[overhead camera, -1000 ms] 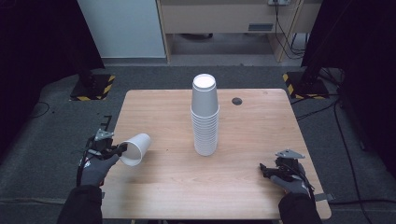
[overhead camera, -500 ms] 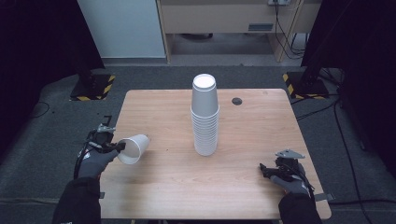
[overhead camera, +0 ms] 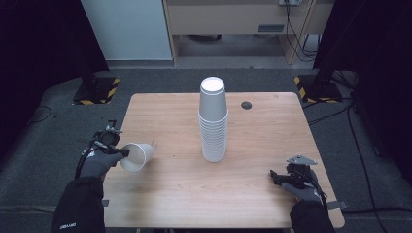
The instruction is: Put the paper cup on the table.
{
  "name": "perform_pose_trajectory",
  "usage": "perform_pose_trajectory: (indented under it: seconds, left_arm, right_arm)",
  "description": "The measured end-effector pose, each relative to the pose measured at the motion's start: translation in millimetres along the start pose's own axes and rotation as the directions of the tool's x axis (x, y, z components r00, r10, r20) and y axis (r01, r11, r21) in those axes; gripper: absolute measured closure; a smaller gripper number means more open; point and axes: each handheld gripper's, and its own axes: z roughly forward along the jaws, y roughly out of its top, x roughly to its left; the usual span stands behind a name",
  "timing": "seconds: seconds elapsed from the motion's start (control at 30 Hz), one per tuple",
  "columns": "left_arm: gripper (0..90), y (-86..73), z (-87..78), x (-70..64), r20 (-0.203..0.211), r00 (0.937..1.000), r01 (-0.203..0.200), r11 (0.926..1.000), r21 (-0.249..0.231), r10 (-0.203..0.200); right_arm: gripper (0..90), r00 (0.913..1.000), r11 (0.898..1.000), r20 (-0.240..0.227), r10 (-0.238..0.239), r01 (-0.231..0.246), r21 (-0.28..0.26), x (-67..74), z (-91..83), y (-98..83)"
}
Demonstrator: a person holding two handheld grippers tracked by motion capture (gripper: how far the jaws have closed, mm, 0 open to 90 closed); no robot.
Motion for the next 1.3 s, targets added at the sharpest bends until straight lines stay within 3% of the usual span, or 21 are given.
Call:
perform_pose_trajectory:
  seconds: [0.17, 0.37, 0.6, 0.73, 0.97, 1.2, 1.23, 1.3]
  left_arm:
    - [86.2, 3.4, 1.0, 0.3, -0.001, 1.0, 0.002, 0.9997, 0.025, -0.002]
    - [86.0, 6.3, 2.8, 2.7, 0.002, 1.0, -0.003, 0.996, 0.089, 0.003]
    - [86.0, 8.2, 4.6, 2.6, 0.035, 0.9994, 0.0, 0.9891, 0.147, -0.005]
    - [85.9, 8.7, 6.0, 1.0, 0.05, 0.9987, -0.001, 0.9805, 0.197, -0.009]
    - [85.9, 12.5, 10.4, -2.0, 0.051, 0.9985, 0.009, 0.9701, 0.242, -0.021]
    - [85.6, 20.4, 13.8, -8.4, 0.03, 0.9989, 0.026, 0.9533, 0.301, -0.037]
    - [85.5, 21.5, 14.4, -9.4, 0.022, 0.9993, 0.023, 0.948, 0.318, -0.032]
    - [85.4, 22.9, 15.7, -11.0, 0.01, 0.9995, 0.026, 0.9453, 0.325, -0.031]
  right_arm:
    - [8.9, 1.0, 1.0, 0.0, -0.001, 0.001, 0.0, 0.0, 0.0, 0.0]
    - [8.8, 1.0, 1.0, -0.001, -0.002, 0.002, 0.001, -0.1, 0.0, 0.0]
    - [8.8, 1.0, 1.0, -0.001, -0.001, 0.001, 0.0, -0.1, 0.0, 0.0]
    - [8.8, 1.0, 1.0, -0.001, -0.001, 0.001, 0.001, -0.1, 0.0, 0.0]
    - [8.8, 1.0, 1.0, -0.001, 0.0, 0.0, 0.0, -0.1, 0.1, 0.0]
    - [8.6, 1.0, 1.0, -0.003, 0.0, 0.0, 0.001, -0.1, 0.1, 0.1]
    - [8.6, 1.0, 1.0, -0.003, 0.0, 0.0, 0.001, -0.1, 0.1, 0.1]
    - [8.6, 1.0, 1.0, -0.003, 0.0, 0.0, 0.001, -0.1, 0.1, 0.1]
